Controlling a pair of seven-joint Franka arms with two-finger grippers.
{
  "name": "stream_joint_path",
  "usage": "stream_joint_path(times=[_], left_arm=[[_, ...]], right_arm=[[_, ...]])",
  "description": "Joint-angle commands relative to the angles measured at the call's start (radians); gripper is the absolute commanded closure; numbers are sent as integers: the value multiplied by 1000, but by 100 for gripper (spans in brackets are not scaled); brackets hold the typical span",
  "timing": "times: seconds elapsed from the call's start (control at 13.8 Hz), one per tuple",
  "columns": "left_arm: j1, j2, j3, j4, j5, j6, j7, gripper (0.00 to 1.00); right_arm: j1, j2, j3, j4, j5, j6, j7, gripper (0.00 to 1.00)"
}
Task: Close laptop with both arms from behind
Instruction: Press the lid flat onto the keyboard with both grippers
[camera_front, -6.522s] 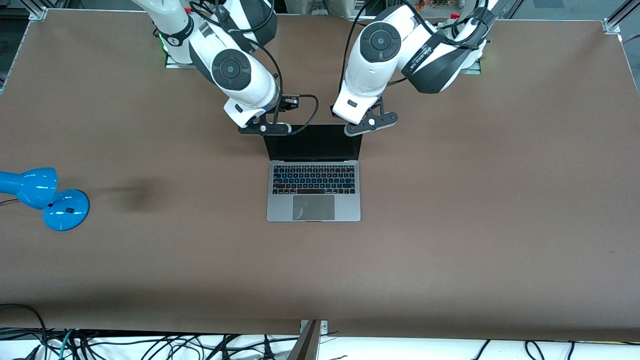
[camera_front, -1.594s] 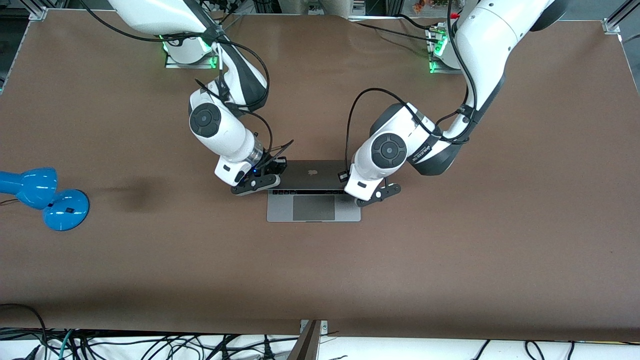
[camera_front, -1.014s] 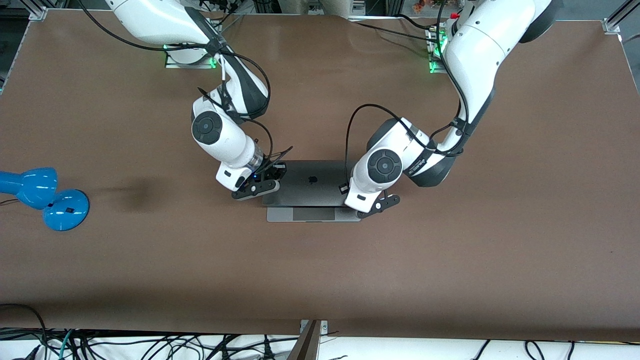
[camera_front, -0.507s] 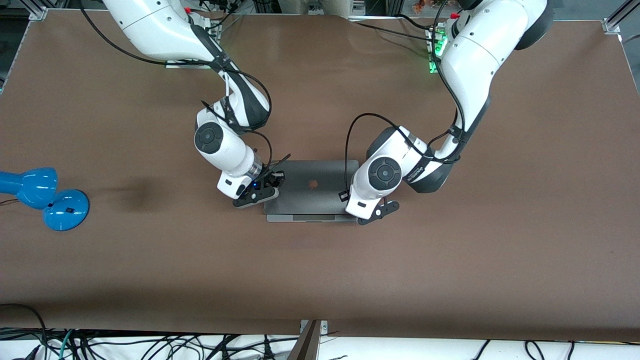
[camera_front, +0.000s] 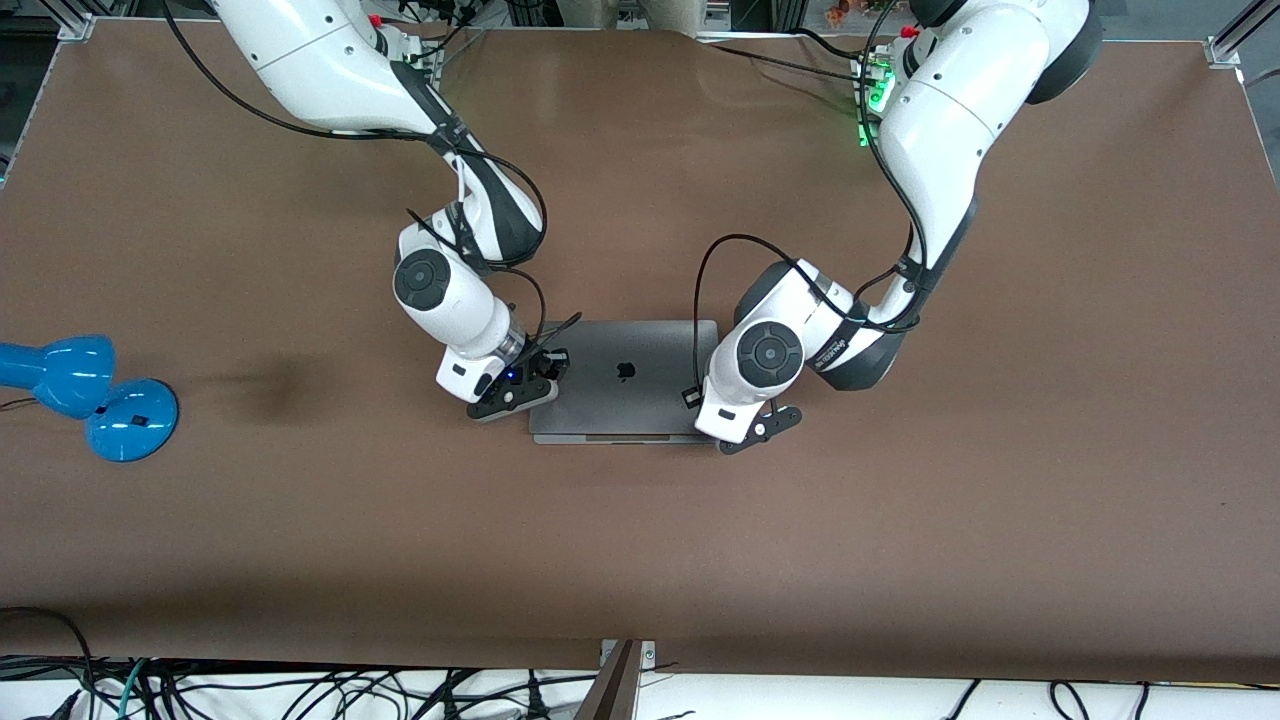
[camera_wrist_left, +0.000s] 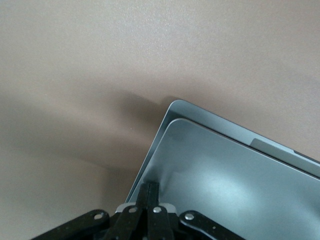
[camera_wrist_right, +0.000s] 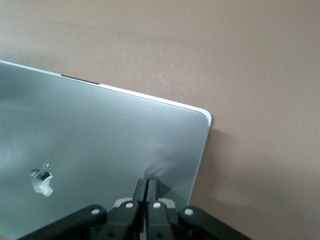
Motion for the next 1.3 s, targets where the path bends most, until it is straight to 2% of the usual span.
stream_joint_path(times=[0.0,1.01,1.23], left_arm=[[-21,36,20,44,28,19,12,100],[-58,67,55,46,28,59,1,100],[-58,67,55,46,28,59,1,100]], right_arm=[[15,40,-15,39,0,28,-60,94],[15,91,-23,56,0,87,-104,94],[10,82,-21,59,16,76,-95,90]])
